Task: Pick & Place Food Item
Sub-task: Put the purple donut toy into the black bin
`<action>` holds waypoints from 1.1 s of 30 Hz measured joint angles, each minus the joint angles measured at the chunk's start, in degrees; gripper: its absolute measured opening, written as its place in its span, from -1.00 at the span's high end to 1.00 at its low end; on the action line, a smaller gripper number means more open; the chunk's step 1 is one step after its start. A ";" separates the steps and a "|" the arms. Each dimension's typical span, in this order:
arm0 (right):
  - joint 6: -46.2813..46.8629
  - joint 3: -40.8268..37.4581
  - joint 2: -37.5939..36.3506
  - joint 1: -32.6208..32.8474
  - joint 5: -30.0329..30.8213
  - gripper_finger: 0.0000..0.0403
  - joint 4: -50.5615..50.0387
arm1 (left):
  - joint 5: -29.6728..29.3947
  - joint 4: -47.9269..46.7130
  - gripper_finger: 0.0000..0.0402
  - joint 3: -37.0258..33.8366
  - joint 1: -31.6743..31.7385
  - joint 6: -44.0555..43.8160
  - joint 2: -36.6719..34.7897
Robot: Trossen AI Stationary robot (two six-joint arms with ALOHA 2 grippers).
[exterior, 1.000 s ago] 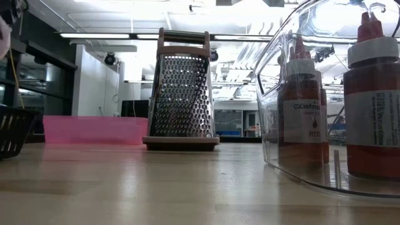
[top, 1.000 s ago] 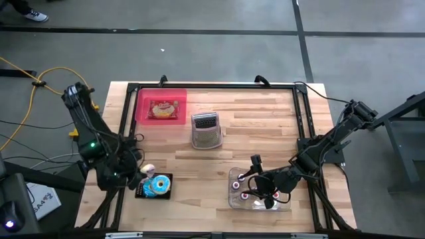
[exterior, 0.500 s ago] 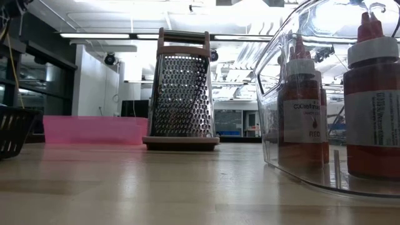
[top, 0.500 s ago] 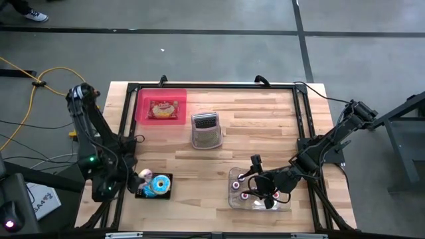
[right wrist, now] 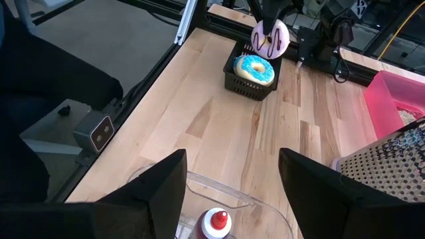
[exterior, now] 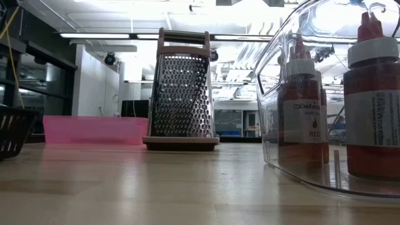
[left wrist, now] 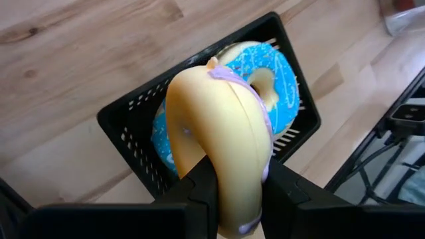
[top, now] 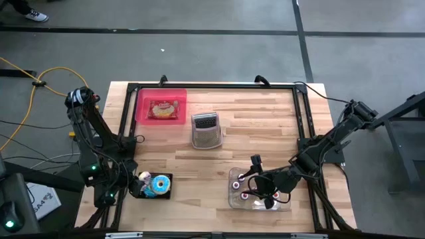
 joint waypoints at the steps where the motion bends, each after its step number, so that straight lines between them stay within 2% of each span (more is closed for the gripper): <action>1: 0.00 0.00 0.00 0.00 0.00 -0.12 0.00 | 0.29 0.31 0.66 0.00 -0.01 -0.08 0.46; 7: 0.01 0.00 0.00 -0.02 0.00 -0.12 0.00 | 1.19 1.76 0.66 0.00 -0.01 -1.32 2.97; 16: 0.00 -0.01 0.00 0.00 0.00 -0.12 -0.02 | 5.95 -0.27 0.66 0.00 1.05 -2.88 2.07; 21: -0.02 0.00 0.00 -0.02 0.00 -0.12 0.00 | 6.95 -0.28 0.66 0.00 4.01 0.88 1.57; 27: 0.00 0.00 0.00 -0.01 0.00 -0.12 0.00 | 4.22 1.77 0.66 0.02 6.17 5.16 -0.27; 33: -0.01 0.00 0.00 -0.02 0.00 -0.12 0.00 | -1.02 1.98 0.66 0.02 3.51 3.01 -0.64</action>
